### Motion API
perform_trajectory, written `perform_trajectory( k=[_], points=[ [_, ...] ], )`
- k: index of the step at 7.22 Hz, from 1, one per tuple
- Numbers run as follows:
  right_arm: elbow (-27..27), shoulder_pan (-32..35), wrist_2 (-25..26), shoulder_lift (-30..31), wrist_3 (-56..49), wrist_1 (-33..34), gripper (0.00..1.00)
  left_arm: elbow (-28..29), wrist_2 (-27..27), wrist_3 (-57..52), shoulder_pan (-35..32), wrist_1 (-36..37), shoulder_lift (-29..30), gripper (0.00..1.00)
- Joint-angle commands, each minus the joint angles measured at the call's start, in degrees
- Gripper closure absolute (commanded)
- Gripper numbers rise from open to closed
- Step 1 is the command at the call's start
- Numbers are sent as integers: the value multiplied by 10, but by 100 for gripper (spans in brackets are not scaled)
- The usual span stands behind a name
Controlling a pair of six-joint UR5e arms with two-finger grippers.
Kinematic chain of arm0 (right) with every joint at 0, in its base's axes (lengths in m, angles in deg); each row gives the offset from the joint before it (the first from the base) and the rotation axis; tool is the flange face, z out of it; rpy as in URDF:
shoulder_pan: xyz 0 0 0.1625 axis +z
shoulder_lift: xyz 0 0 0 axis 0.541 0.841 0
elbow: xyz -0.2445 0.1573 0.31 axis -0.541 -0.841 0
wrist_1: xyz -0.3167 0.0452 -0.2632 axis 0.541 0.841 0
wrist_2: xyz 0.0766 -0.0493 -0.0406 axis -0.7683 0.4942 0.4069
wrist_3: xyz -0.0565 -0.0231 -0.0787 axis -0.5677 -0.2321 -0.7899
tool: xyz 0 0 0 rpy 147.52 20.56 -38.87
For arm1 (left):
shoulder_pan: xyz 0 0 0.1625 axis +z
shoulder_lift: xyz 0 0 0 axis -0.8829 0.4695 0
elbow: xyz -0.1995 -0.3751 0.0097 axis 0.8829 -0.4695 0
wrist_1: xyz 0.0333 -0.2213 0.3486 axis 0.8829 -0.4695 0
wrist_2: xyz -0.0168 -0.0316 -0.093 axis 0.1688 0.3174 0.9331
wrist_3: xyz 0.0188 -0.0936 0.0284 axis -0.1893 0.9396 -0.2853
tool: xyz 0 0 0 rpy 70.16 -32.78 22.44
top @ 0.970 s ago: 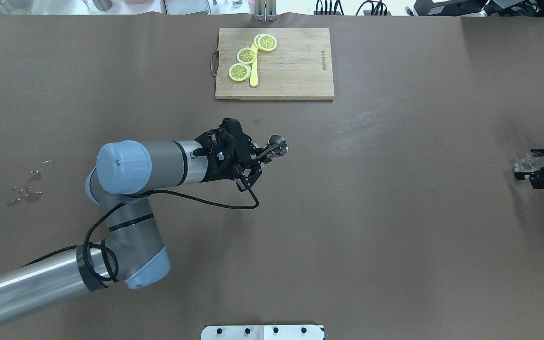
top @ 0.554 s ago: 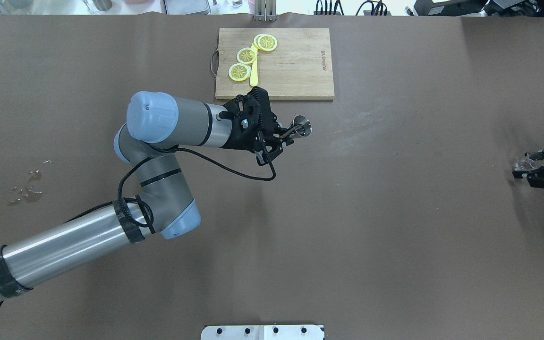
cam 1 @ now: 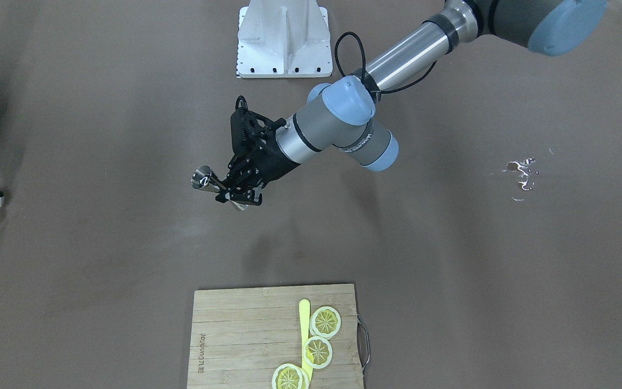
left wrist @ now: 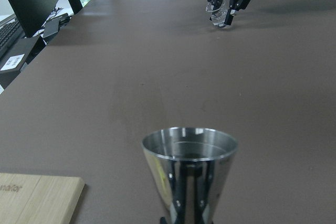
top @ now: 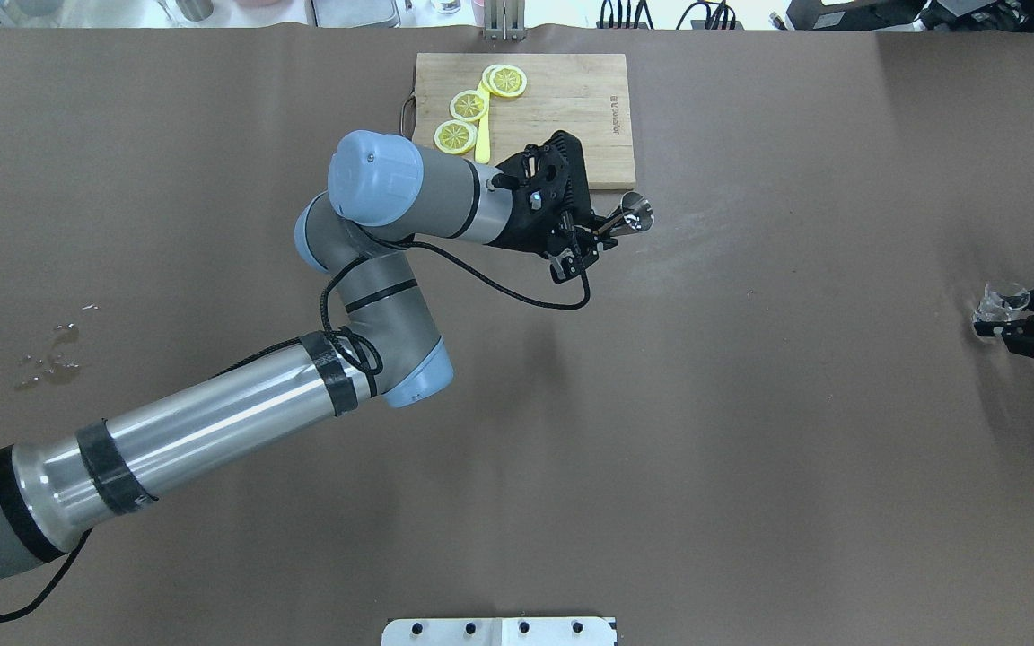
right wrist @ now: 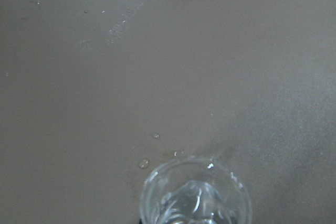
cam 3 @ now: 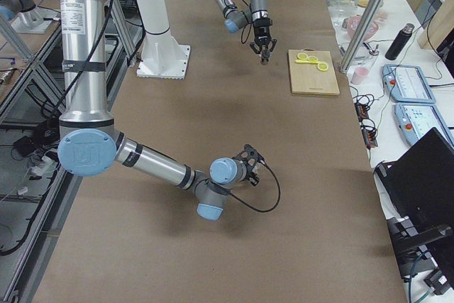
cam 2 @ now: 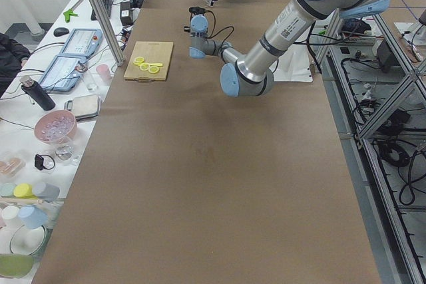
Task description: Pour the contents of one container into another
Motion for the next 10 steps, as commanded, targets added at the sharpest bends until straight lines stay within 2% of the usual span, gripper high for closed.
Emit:
perform_trajectory(
  k=[1, 3, 5, 7, 8, 10],
  points=[
    [23, 4, -10, -2, -1, -2, 100, 42, -1, 2, 5, -11, 35, 100],
    [43, 22, -57, -29, -3, -1, 100, 73, -15, 6, 23, -11, 65, 100],
    [54, -1, -64, -54, -49, 2, 100, 77, -50, 8, 47, -11, 75, 100],
    [68, -7, -98, -81, -56, 8, 100, 102, -83, 19, 72, -11, 96, 100],
    [67, -7, -143, -115, -57, 31, 100, 108, -88, 19, 78, -11, 102, 100],
    [72, -8, -175, -167, -57, 87, 100, 116, -102, 20, 91, -26, 102, 100]
  ],
)
